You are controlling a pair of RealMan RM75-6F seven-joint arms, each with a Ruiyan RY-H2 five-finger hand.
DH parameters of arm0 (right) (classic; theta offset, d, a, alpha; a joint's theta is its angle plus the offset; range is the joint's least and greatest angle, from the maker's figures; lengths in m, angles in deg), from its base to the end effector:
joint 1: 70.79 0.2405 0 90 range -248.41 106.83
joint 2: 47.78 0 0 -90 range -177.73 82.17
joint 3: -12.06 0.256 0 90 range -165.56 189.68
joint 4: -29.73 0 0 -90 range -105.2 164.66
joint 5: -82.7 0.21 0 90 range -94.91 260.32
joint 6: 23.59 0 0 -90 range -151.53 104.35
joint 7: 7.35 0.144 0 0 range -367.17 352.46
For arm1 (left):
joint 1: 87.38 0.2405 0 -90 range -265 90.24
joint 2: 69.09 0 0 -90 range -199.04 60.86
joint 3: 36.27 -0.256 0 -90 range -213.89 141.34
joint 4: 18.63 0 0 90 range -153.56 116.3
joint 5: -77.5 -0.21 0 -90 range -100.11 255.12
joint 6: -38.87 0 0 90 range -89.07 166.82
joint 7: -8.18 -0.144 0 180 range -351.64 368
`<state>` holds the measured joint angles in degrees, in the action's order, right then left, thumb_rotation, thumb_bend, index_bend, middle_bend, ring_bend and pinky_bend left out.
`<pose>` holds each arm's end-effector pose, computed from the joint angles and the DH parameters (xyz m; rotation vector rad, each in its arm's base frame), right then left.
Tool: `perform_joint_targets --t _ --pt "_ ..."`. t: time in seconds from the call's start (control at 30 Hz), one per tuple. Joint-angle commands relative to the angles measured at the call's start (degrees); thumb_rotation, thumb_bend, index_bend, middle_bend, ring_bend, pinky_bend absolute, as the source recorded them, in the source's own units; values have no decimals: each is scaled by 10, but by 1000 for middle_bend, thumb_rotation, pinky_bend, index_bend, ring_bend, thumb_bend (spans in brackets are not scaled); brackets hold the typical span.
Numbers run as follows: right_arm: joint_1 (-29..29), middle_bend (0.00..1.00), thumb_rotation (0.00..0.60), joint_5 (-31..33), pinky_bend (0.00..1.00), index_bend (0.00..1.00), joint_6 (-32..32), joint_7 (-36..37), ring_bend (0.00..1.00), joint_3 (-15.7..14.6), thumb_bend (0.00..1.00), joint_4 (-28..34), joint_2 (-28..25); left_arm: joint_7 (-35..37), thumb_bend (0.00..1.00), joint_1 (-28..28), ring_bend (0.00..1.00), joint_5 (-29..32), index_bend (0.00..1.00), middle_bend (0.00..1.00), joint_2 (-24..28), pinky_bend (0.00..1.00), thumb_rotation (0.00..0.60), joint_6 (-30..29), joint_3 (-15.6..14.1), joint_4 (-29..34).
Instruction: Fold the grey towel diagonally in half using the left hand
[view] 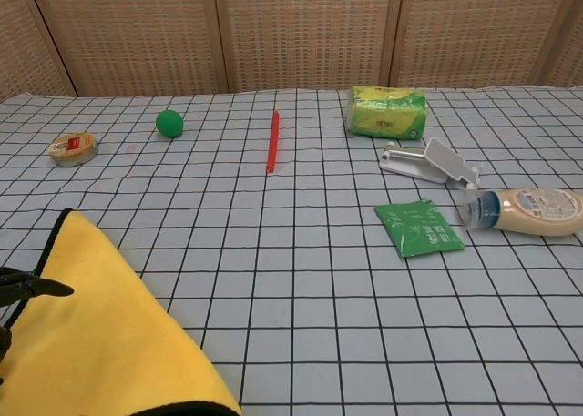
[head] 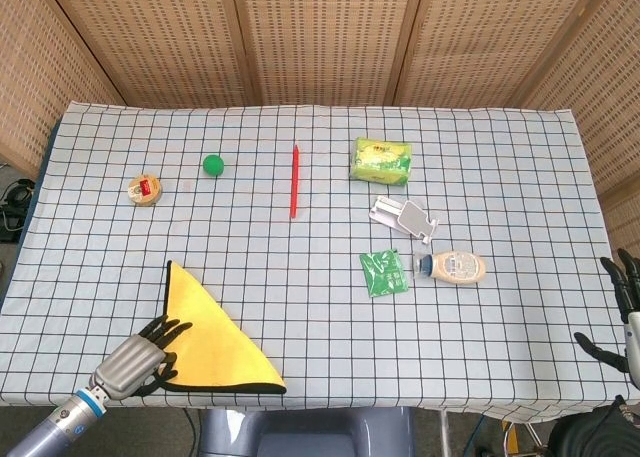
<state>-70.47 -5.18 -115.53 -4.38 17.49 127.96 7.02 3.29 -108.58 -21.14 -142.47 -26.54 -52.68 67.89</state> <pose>-0.2977 -0.1641 0.2195 1.2940 -0.8007 0.9688 -0.2875 0.1627 0.0290 -2.1987 -0.9525 -0.6665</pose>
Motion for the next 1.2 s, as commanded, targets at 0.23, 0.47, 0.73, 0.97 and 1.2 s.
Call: perform_joint_targets --t 0.23,0.47,0.73,0.97,1.2 --pt "-1 0 600 -1 0 0 -2 0 0 0 0 1 -1 2 374 4 0 -3 604 0 1 0 600 6 0 -4" --pt "-1 0 600 -4 0 0 -2 -1 0 -1 0 2 0 -3 373 8 0 -2 553 0 3 0 600 10 2 -5" --pt "-1 0 600 -6 0 0 -3 -3 0 -2 0 3 0 12 129 10 0 -11 5 0 8 0 600 5 1 -7" --pt "-2 0 600 -8 0 0 -5 -4 0 -3 0 4 0 36 121 15 0 -31 0 0 26 0 600 -26 -2 -8" --pt "-4 0 600 -13 0 0 -9 -3 0 -4 0 7 -2 71 102 32 0 -45 0 0 78 0 600 -107 9 25"
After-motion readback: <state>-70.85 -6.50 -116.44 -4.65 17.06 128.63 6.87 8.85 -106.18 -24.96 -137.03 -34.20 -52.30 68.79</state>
